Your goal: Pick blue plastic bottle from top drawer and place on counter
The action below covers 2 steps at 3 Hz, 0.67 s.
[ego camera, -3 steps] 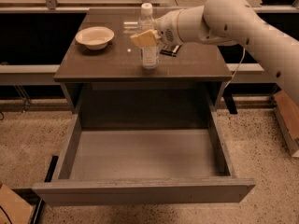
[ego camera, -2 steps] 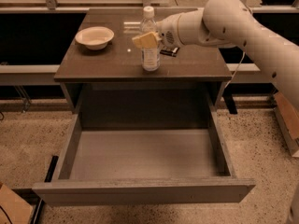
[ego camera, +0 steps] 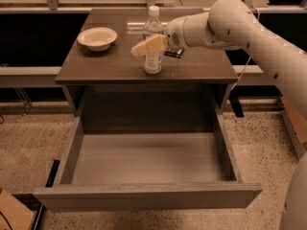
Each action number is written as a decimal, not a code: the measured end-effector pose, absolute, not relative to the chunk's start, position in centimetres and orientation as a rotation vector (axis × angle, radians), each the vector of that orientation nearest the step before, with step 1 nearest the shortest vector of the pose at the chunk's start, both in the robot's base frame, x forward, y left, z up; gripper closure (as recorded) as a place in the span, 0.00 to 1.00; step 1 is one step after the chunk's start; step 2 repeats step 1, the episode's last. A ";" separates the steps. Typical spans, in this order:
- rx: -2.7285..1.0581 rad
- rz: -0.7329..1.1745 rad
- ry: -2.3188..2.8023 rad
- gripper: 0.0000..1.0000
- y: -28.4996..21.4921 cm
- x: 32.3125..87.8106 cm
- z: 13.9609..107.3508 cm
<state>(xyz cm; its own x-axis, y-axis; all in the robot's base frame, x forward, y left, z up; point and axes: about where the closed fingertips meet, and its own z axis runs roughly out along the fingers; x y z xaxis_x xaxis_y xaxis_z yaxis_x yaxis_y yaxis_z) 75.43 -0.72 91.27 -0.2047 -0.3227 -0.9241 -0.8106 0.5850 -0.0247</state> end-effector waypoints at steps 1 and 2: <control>-0.930 0.590 1.782 0.00 -0.7 75.4 91.3; -0.930 0.590 1.782 0.00 -0.7 75.4 91.3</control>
Offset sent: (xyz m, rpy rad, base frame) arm 0.0000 0.0000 0.0000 0.0000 0.0000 0.0000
